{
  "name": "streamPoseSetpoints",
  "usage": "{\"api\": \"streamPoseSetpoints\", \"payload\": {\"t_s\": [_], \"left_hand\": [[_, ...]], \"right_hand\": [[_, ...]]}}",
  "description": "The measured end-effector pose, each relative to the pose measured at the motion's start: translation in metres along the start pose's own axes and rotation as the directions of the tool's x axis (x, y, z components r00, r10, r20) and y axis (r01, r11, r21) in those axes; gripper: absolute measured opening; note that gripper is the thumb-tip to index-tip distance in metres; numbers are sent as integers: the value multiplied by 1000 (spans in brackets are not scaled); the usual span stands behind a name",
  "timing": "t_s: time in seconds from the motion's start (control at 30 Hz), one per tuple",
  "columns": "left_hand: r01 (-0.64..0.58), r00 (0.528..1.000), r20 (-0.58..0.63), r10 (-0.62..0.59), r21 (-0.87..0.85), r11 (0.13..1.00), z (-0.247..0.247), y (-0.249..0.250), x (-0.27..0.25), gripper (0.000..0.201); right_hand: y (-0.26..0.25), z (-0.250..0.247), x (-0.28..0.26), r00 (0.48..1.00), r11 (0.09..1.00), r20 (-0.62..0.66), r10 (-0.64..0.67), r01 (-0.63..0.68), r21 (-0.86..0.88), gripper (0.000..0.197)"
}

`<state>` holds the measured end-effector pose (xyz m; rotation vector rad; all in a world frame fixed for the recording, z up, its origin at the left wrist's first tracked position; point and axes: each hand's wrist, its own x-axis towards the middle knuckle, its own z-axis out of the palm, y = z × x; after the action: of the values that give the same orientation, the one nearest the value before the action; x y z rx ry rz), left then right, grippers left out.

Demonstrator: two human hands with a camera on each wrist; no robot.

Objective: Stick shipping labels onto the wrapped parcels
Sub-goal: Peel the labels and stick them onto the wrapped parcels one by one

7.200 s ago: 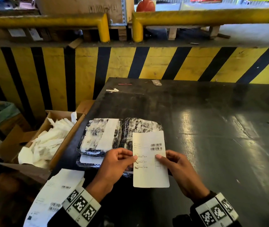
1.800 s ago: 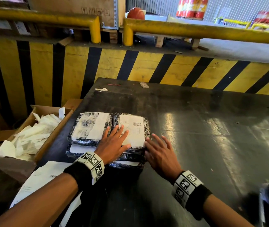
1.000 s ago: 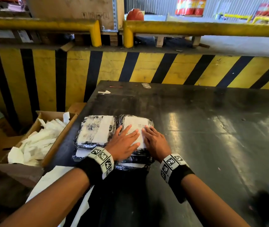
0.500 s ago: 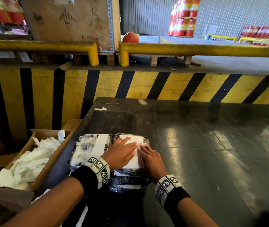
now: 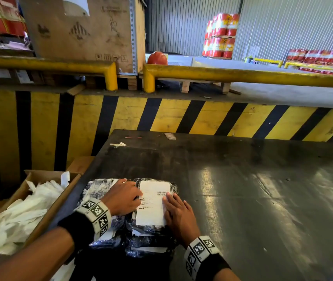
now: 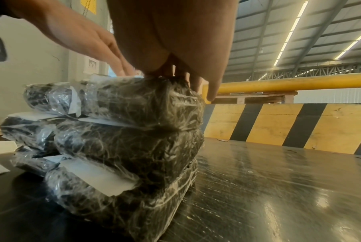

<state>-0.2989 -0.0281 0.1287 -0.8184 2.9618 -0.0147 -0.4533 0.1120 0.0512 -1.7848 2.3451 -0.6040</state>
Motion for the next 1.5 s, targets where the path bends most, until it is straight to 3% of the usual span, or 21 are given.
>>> {"api": "streamPoseSetpoints", "payload": {"t_s": [0.07,0.23,0.3,0.37,0.47,0.57,0.63,0.7,0.73,0.8,0.83,0.9,0.93,1.07,1.13,1.23,1.27,1.37,1.5], "left_hand": [[-20,998,-59,23,41,999,-6,9,16,29],[-59,987,149,57,3,998,7,23,38,51],[-34,989,146,32,12,999,15,15,35,54],[-14,992,122,13,7,1000,20,5,23,56],[56,995,80,-52,-45,997,31,-3,3,59],[94,995,-24,-95,-55,994,43,4,-13,100],[175,983,-41,-180,-94,980,51,16,-19,113],[270,958,-46,-282,-173,947,57,30,-20,119],[317,944,-32,-330,-201,927,60,35,-19,121],[352,930,-54,-364,-154,923,67,39,-15,112],[364,929,-6,-371,-173,915,66,45,-16,99],[352,927,-39,-373,-252,901,67,52,-16,85],[332,919,-120,-375,-277,902,71,57,-17,87],[300,903,-176,-392,-395,868,80,81,-15,92],[219,869,-228,-438,-617,756,93,90,-13,86],[58,805,-183,-565,-923,381,101,94,-15,66],[34,784,-170,-597,-949,315,100,96,-17,65],[14,768,-143,-624,-971,239,101,96,-17,72],[12,781,-80,-619,-990,142,103,93,-21,70]], "right_hand": [[1,2,0,1000,1000,-7,-1,1,26,81],[1,3,0,999,998,17,37,-38,53,63],[2,0,0,998,998,-41,47,-46,40,54],[1,2,1,997,1000,-75,-9,10,10,62],[3,1,-1,996,1000,-84,11,-10,20,56],[7,14,1,996,997,-93,0,6,72,64],[9,20,1,987,992,-163,-6,27,123,68],[6,17,-2,974,969,-196,113,-64,239,72],[7,16,-3,973,944,-149,174,-122,306,76],[9,17,-6,975,880,-70,210,-157,449,77],[12,19,-8,975,842,-39,217,-167,512,74],[16,16,-13,976,762,-10,220,-166,626,69],[19,15,-16,973,732,-4,230,-170,659,66],[35,10,-31,966,664,25,258,-196,721,61],[38,6,-37,968,642,22,251,-184,745,60],[35,3,-39,974,630,-3,229,-146,763,59],[35,4,-39,975,619,-6,221,-135,774,58],[34,8,-37,970,572,-14,242,-131,809,56],[29,10,-39,964,561,-47,262,-113,820,53]]}}
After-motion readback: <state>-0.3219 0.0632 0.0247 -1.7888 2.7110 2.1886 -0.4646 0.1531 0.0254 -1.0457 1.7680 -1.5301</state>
